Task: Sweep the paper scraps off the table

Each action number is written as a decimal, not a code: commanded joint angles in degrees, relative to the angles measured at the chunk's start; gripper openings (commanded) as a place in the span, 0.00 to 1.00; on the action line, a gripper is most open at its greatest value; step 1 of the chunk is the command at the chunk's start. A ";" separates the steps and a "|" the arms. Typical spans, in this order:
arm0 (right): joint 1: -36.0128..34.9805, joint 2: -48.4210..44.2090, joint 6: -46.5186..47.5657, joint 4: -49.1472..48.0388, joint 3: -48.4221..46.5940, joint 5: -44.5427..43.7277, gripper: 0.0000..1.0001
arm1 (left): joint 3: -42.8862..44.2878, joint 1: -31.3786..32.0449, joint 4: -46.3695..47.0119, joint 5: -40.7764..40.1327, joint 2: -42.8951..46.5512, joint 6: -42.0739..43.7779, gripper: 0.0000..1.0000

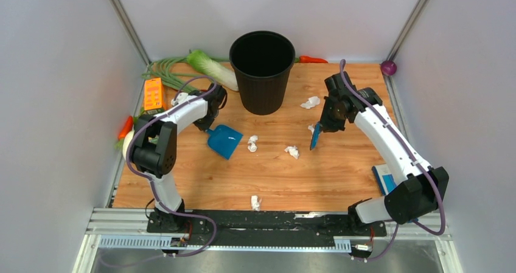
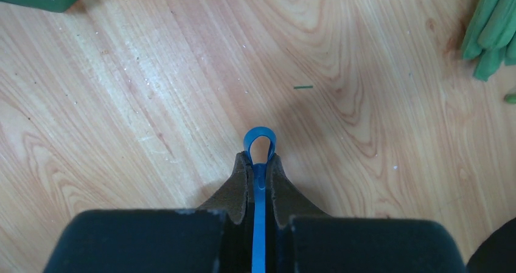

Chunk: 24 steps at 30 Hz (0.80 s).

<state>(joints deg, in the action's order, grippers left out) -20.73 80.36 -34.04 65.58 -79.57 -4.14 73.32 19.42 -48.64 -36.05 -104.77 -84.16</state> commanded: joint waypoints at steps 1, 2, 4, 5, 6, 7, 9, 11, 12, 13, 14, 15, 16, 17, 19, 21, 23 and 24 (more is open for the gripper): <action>-0.54 -2.31 3.10 -1.33 1.69 1.32 0.00 | 0.78 0.00 -3.29 -3.94 3.52 -7.49 0.00; -0.71 -2.66 3.10 -1.51 2.57 1.68 0.00 | 0.77 0.26 -3.74 -4.20 4.04 -8.03 0.00; -1.59 -3.01 3.19 -3.08 4.67 2.99 0.00 | 1.03 0.27 -4.96 -4.46 4.05 -9.26 0.00; -1.85 -3.27 3.45 -4.66 6.08 5.61 0.00 | 1.21 0.18 -5.75 -4.38 4.05 -10.05 0.00; -2.12 -3.71 3.80 -6.33 7.40 6.51 0.00 | 1.30 0.27 -5.76 -4.20 3.79 -10.06 0.00; -2.73 -3.80 3.89 -7.21 8.19 6.17 0.00 | 1.82 0.27 -6.37 -4.03 3.52 -10.15 0.00; -3.26 -3.19 3.90 -7.22 8.29 5.20 0.00 | 2.44 0.35 -6.99 -3.15 2.56 -10.41 0.00; -3.96 -3.19 3.63 -7.66 8.03 4.15 0.00 | 2.18 0.27 -7.17 -2.10 2.03 -11.45 0.00; -4.40 -2.93 3.55 -8.18 8.20 4.14 0.00 | 1.57 0.35 -6.47 -1.48 2.03 -11.64 0.00; -5.01 -2.58 3.37 -8.28 8.03 1.97 0.00 | 0.43 0.36 -4.81 -1.22 2.11 -11.64 0.00; -5.80 -1.88 3.37 -8.36 7.68 1.07 0.00 | 0.07 0.27 -4.01 -0.86 2.03 -11.47 0.00; -6.59 -1.26 3.19 -8.28 7.41 0.37 0.00 | -0.10 0.35 -2.87 -0.77 1.94 -10.94 0.00; -7.30 -0.65 2.84 -8.28 6.89 -0.51 0.00 | -0.02 0.36 -2.60 -0.34 1.50 -10.50 0.00; -8.18 0.06 2.49 -8.19 6.54 -0.86 0.00 | 0.94 0.36 -2.68 0.10 0.72 -9.63 0.00; -9.15 1.02 1.79 -7.23 5.66 -1.83 0.00 | 2.26 0.36 -3.21 0.28 0.01 -8.66 0.00; -10.37 2.25 1.35 -4.69 2.59 -5.59 0.00 | 2.27 0.27 -2.60 0.46 0.00 -7.78 0.00; -12.39 4.79 1.26 -1.00 -3.80 -6.75 0.00 | 2.35 0.36 -1.81 0.46 0.01 -6.28 0.00; -13.27 6.90 0.91 1.37 -6.97 -6.84 0.00 | 2.27 0.36 -1.72 0.46 0.09 -5.50 0.00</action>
<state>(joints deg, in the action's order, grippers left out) -31.33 83.72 -32.14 61.93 -75.35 -6.66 73.67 19.53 -51.35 -35.55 -104.40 -92.64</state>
